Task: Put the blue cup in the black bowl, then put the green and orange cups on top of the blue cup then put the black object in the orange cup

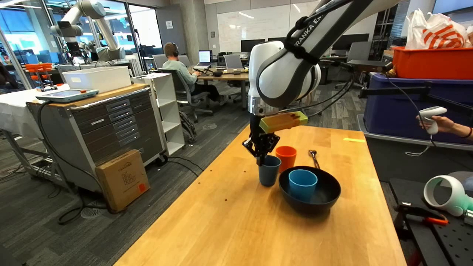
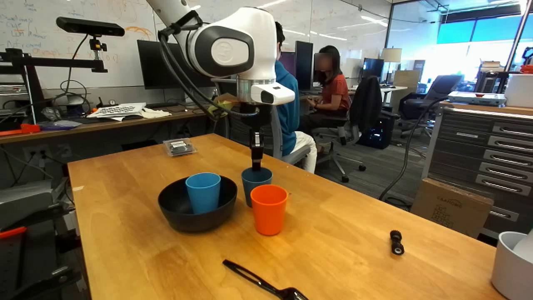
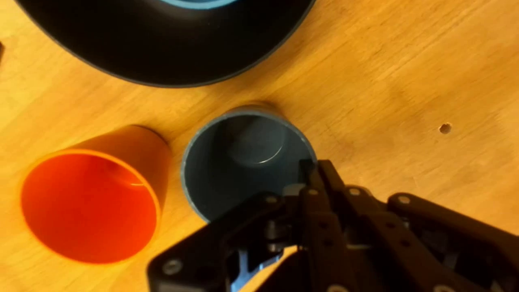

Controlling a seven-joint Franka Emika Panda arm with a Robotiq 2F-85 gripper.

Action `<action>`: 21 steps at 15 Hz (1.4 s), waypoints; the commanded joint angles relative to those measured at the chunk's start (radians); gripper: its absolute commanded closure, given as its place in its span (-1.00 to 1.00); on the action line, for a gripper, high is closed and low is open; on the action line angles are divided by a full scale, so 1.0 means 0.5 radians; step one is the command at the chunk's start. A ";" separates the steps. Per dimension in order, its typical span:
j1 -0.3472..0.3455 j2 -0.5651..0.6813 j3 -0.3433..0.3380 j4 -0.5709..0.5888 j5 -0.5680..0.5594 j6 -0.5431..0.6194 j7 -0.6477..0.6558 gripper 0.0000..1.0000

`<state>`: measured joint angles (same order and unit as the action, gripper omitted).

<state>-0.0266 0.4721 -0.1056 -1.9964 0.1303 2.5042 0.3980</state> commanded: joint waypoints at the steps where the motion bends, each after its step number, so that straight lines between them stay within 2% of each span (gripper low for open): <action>1: 0.086 -0.069 -0.083 -0.015 -0.119 0.006 0.105 0.95; 10: 0.159 -0.408 -0.095 -0.097 -0.224 -0.091 0.232 0.95; 13: 0.155 -0.547 -0.079 -0.094 -0.330 -0.278 0.274 0.95; 18: 0.103 -0.762 -0.001 -0.125 -0.303 -0.587 0.166 0.95; 21: 0.097 -0.877 0.032 -0.236 -0.314 -0.578 0.115 0.96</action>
<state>0.0347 0.1168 -0.1145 -2.0426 -0.0166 2.2268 0.4877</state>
